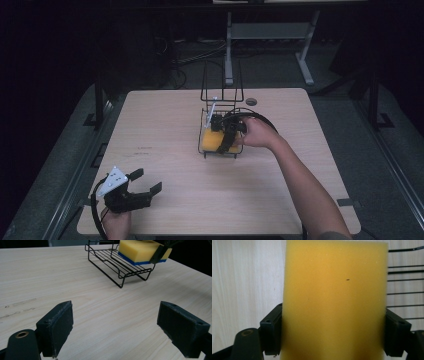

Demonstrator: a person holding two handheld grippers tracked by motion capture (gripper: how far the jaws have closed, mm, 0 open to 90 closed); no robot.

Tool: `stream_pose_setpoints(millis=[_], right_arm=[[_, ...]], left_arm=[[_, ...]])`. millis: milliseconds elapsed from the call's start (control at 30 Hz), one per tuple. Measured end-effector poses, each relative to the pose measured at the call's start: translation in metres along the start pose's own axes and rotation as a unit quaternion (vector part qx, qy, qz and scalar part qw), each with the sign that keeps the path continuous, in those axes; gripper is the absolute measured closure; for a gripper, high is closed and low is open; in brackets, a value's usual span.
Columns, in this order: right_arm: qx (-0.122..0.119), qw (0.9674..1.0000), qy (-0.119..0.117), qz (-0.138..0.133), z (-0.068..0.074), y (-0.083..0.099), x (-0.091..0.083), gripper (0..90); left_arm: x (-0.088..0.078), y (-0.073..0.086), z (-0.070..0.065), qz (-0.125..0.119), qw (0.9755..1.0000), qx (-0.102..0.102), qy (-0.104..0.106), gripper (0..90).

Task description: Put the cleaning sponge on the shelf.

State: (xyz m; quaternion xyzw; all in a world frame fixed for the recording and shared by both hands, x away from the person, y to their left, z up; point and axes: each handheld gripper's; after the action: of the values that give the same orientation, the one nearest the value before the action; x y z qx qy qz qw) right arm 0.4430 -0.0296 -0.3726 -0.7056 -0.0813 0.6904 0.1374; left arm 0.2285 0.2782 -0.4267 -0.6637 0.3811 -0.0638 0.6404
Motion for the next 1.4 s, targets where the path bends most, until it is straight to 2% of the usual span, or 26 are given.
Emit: stream_pose_setpoints(millis=[333,400,467,567,733,900,1100,1267,1400], right_arm=[[0.001,0.9998,-0.003,0.020,-0.014,-0.008,0.011,21.2],[0.009,0.9998,-0.011,0.016,-0.019,-0.008,0.012,21.3],[0.005,0.9995,0.001,0.030,-0.022,-0.009,0.013,21.3],[0.013,0.9996,0.002,0.025,-0.027,-0.009,0.013,21.3],[0.009,0.9997,-0.002,0.022,-0.035,-0.006,0.021,21.3],[0.012,0.9995,-0.003,0.029,-0.038,-0.004,0.027,21.3],[0.010,0.9997,-0.005,0.023,-0.042,0.000,0.031,21.2],[0.009,0.9989,-0.012,0.043,-0.041,0.000,0.034,20.9],[0.008,0.9992,-0.010,0.039,-0.042,0.000,0.037,19.7]], left_arm=[[0.000,0.000,0.000,-0.001,1.0000,-0.002,0.001,12.8],[-0.001,0.000,0.001,-0.002,1.0000,-0.001,0.000,12.8],[-0.001,0.000,0.001,-0.003,1.0000,-0.001,-0.001,12.8],[-0.001,0.000,0.002,-0.004,1.0000,-0.004,-0.001,12.8],[-0.002,0.000,0.002,-0.005,1.0000,-0.005,0.001,12.8],[-0.001,0.000,0.001,-0.005,1.0000,-0.005,0.001,12.8],[-0.002,0.000,0.002,-0.005,1.0000,-0.006,0.000,12.8],[-0.002,0.000,0.002,-0.006,1.0000,-0.006,-0.001,12.8],[-0.002,0.001,0.002,-0.006,1.0000,-0.007,-0.001,12.8]])
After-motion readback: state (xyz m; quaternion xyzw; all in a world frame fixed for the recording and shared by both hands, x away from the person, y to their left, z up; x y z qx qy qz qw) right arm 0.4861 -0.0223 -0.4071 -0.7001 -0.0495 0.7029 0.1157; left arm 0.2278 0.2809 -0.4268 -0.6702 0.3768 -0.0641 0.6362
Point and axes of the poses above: each handheld gripper's, and its own axes: x roughly forward along the jaws, y roughly out of its underside, z roughly to its left, and after that the axes turned 2 degrees about -x, right-handed
